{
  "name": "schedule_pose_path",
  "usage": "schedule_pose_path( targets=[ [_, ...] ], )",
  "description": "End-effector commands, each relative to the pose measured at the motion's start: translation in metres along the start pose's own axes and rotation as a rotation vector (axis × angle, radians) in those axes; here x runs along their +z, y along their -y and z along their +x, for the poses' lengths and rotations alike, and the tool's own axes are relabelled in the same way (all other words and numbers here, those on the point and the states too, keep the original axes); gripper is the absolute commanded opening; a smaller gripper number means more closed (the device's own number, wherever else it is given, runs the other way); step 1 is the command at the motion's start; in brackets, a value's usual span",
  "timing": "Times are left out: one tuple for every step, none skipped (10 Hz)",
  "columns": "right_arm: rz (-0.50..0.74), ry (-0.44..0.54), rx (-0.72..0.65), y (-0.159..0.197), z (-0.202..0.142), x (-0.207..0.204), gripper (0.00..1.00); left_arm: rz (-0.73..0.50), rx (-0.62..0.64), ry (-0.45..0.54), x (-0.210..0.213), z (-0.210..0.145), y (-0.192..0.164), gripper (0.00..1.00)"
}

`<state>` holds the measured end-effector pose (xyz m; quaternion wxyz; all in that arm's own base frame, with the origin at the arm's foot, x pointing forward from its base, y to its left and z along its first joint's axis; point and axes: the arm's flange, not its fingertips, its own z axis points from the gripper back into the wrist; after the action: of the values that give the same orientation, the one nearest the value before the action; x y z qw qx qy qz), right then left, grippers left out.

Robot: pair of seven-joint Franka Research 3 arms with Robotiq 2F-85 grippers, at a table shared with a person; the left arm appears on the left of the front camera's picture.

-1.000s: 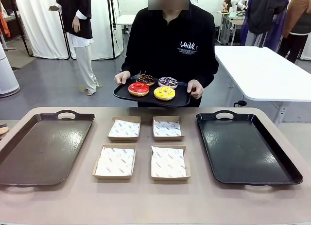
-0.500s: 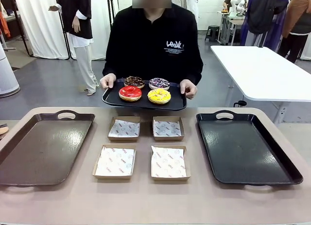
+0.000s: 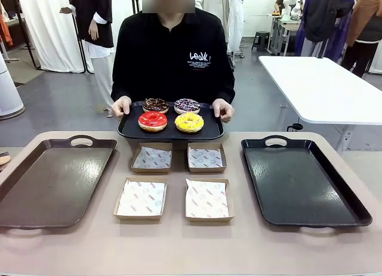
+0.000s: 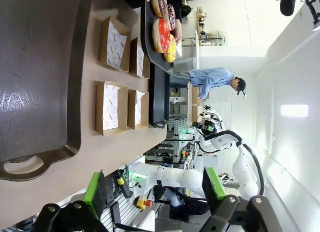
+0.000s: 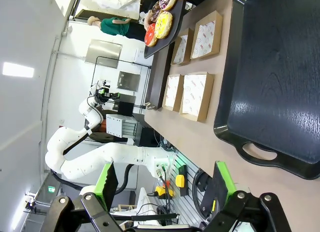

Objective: Individually package the donuts and arrange them on the tray.
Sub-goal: Pick up one Paper togo box.

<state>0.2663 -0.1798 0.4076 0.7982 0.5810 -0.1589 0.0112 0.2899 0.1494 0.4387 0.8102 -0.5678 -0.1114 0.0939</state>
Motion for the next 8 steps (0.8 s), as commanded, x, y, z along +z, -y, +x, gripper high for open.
schedule_pose_path(
  targets=[
    [0.009,0.004,-0.002,-0.0002,0.0,0.0001,1.0,-0.013,-0.004,0.004,0.0014,0.0,-0.0004,1.0],
    [0.009,0.004,-0.002,-0.0002,0.0,0.0001,1.0,-0.013,-0.004,0.004,0.0014,0.0,-0.0004,1.0],
    [0.009,0.004,-0.002,-0.0002,0.0,0.0001,1.0,-0.013,-0.004,0.004,0.0014,0.0,-0.0004,1.0],
    [0.009,0.004,-0.002,-0.0002,0.0,0.0001,1.0,-0.013,-0.004,0.004,0.0014,0.0,-0.0004,1.0],
    [0.009,0.004,-0.002,-0.0002,0.0,0.0001,1.0,-0.013,-0.004,0.004,0.0014,0.0,-0.0004,1.0],
    [0.009,0.004,-0.002,-0.0002,0.0,0.0001,1.0,-0.013,-0.004,0.004,0.0014,0.0,-0.0004,1.0],
    [0.009,0.004,-0.002,-0.0002,0.0,0.0001,1.0,-0.013,-0.004,0.004,0.0014,0.0,-0.0004,1.0],
    [0.009,0.004,-0.002,-0.0002,0.0,0.0001,1.0,-0.013,-0.004,0.004,0.0014,0.0,-0.0004,1.0]
  ],
)
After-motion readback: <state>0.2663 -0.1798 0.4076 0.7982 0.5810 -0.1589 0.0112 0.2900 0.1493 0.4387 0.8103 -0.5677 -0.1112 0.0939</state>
